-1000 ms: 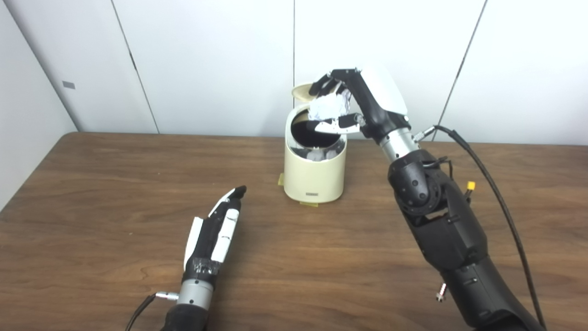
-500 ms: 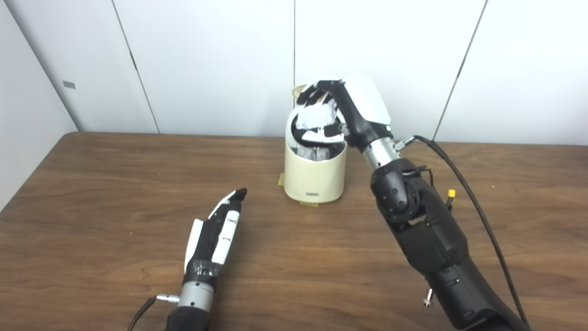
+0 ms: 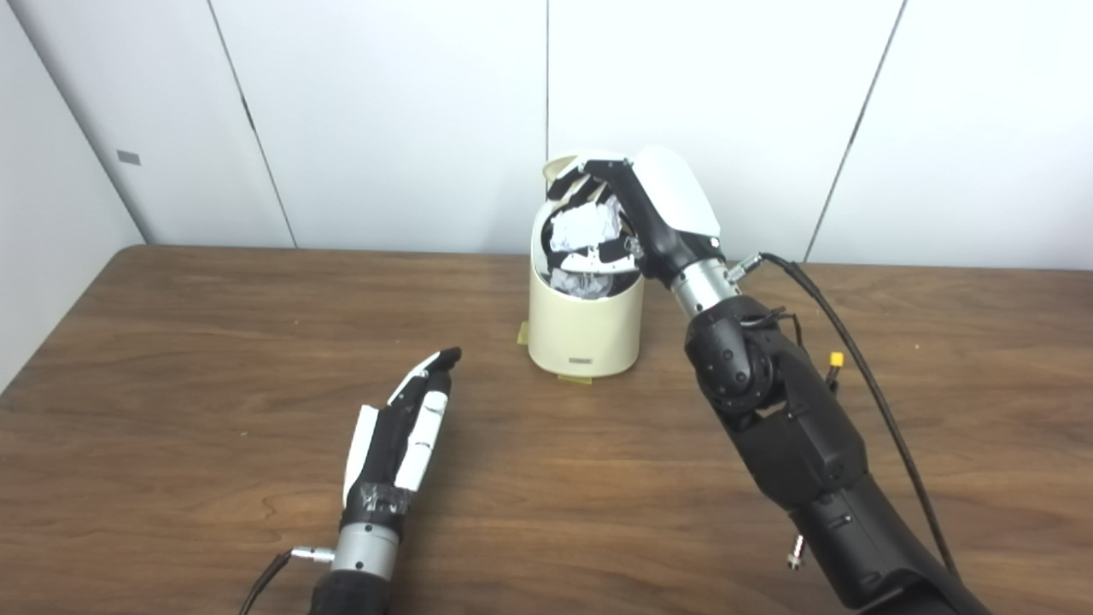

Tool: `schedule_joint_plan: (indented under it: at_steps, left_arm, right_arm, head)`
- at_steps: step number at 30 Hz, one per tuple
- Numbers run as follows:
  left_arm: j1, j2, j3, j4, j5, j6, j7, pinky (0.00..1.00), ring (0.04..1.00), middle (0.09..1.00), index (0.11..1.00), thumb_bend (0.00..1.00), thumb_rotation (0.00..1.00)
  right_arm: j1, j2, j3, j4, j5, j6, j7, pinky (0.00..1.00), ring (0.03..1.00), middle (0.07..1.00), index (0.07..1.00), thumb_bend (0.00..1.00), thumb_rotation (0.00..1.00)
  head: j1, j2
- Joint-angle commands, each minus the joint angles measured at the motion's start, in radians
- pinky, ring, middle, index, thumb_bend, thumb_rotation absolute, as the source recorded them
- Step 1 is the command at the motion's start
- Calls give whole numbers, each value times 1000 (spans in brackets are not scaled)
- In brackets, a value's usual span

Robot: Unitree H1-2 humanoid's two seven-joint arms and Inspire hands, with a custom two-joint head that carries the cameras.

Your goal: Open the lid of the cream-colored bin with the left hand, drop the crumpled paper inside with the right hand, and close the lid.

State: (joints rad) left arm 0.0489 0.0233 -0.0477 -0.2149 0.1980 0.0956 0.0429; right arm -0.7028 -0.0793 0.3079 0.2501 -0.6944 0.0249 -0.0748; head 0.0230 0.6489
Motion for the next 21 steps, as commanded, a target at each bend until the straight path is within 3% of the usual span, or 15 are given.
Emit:
schedule_joint_plan:
  at_steps: [1,7,10,12,13,16,21]
  left_arm:
    - [-18,-3,5,-27,-3,-33,9,907,907,894,887,562,959]
    - [-10,-5,6,-40,-10,-25,2,917,914,898,888,573,959]
    - [-8,-7,6,-43,-13,-18,1,926,919,902,889,585,948]
    - [-8,-8,7,-44,-13,-18,1,934,923,904,883,590,947]
    - [-8,-8,7,-43,-14,-19,1,943,927,899,858,583,932]
    - [-8,-11,8,-43,-10,-17,4,947,928,888,826,582,914]
    - [-4,-14,10,-42,-15,-19,4,976,935,882,799,565,876]
  right_arm:
    - [-55,-11,-11,-31,-2,-12,-12,436,412,512,530,516,0]
    - [-50,-18,-11,-36,9,-7,5,456,416,501,537,516,0]
    - [-49,-20,-4,-40,-4,11,19,489,533,476,527,525,6]
    - [-48,-22,0,-42,-17,18,23,504,553,474,526,526,8]
    - [-48,-23,4,-45,-25,22,26,570,581,478,515,527,9]
    - [-47,-27,15,-50,-54,39,34,613,653,576,495,524,135]
    - [-43,-33,21,-57,-61,45,44,662,747,628,493,524,154]
  head:
    - [-2,3]
    - [-4,5]
    - [-4,5]
    - [-5,6]
    - [-5,5]
    - [-7,5]
    - [-8,4]
